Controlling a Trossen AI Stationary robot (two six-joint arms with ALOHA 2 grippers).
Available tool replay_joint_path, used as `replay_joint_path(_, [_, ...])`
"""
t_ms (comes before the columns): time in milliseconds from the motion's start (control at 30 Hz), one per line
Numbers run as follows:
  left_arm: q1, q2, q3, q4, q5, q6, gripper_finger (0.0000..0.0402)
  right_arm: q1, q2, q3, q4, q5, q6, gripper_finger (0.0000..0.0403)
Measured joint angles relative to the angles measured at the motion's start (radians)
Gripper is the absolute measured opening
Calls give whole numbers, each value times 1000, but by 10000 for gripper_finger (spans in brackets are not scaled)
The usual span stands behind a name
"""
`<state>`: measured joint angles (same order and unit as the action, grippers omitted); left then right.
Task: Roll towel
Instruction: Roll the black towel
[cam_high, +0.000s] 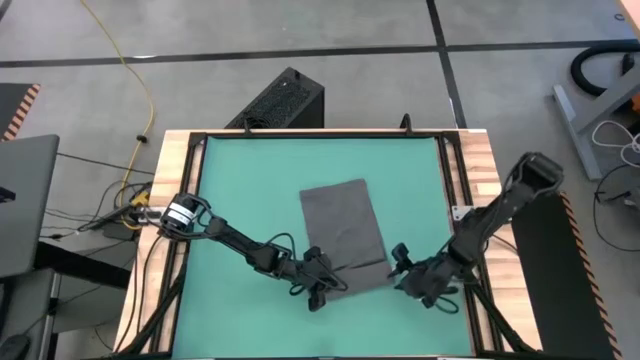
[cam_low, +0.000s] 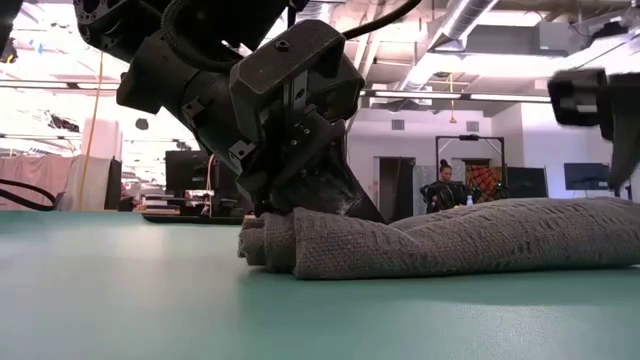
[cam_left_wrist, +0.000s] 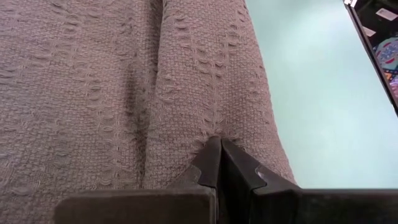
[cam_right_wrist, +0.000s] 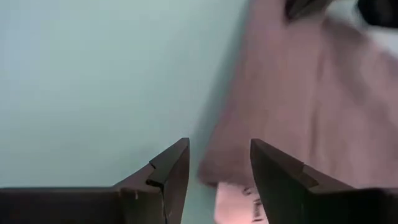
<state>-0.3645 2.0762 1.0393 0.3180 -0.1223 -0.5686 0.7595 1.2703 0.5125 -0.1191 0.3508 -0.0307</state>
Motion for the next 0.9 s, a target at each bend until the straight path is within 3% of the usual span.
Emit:
replay_joint_path(333, [0,-10,-1,4,41,-4,0,-26,195,0,95,124,14,187])
replay_joint_path(433, [-2,-37,-3,-12,51,22,0,-29,224,2,104,125,60,155])
replay_joint_path(533, [-3,-89,-6,-28,47,67,0,-31,238,3,104,113,110,92])
replay_joint_path(633, [-4,-148,-8,-26,1,120,0,-36,229,2,97,65,159,26])
replay_joint_path(733, [-3,-172,-5,56,-39,182,0,-61,198,2,91,-6,241,25])
replay_joint_path(900, [13,-140,7,120,-96,235,0,-137,127,7,83,-280,437,27])
